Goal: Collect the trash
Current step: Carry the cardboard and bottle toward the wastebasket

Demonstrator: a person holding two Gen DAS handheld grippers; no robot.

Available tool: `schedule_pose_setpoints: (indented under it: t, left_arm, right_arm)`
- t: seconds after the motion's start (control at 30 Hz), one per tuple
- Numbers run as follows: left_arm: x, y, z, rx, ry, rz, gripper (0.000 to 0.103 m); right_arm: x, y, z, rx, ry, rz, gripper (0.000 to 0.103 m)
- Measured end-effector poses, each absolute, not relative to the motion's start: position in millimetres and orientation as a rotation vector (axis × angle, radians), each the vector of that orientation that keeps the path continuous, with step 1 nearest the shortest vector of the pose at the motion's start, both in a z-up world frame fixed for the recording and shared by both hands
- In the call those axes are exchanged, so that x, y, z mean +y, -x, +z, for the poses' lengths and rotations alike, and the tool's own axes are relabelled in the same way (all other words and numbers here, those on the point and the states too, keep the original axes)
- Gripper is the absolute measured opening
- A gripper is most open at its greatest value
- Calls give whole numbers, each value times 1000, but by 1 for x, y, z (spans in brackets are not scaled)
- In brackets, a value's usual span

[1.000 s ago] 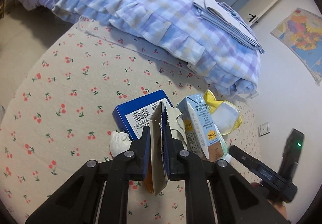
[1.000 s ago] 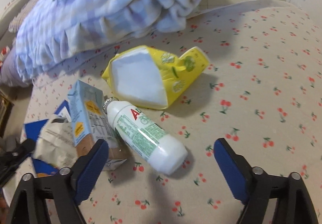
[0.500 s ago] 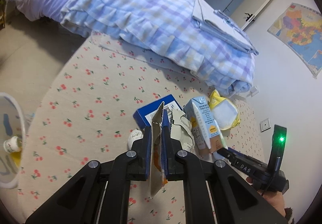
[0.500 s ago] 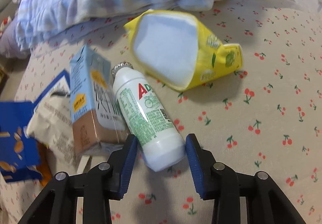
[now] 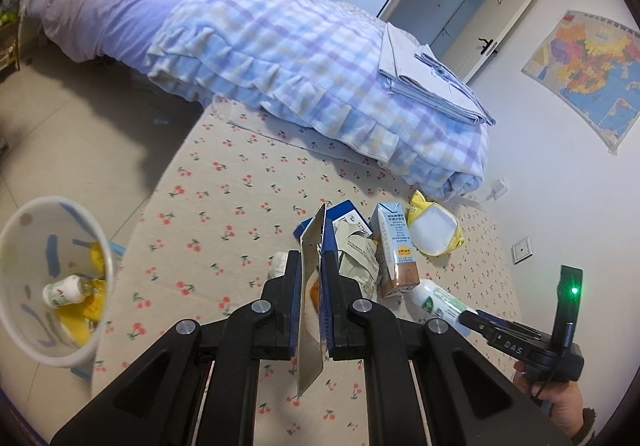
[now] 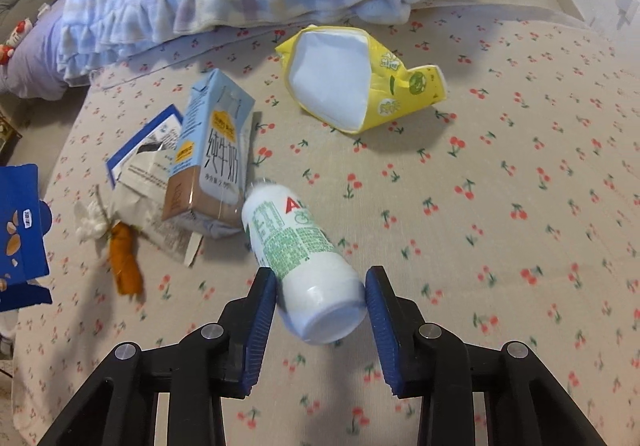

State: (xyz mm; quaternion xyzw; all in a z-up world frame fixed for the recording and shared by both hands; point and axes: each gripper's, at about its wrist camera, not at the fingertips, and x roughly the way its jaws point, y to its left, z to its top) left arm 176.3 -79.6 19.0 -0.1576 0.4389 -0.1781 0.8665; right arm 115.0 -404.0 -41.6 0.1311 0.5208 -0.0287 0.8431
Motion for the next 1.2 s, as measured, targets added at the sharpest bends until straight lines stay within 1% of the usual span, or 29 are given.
schedule_pose_setpoints:
  t: [0.37, 0.8, 1.2]
  left_arm:
    - [-54, -150, 30, 893, 328, -349, 10]
    - [-23, -135, 36, 873, 328, -310, 10]
    - [17, -126, 38, 856, 315, -252, 10]
  right_arm:
    - [-383, -81, -8, 1024, -272, -11, 41]
    - [-353, -66, 23, 946, -248, 61, 40]
    - [-307, -70, 33, 927, -198, 138, 38]
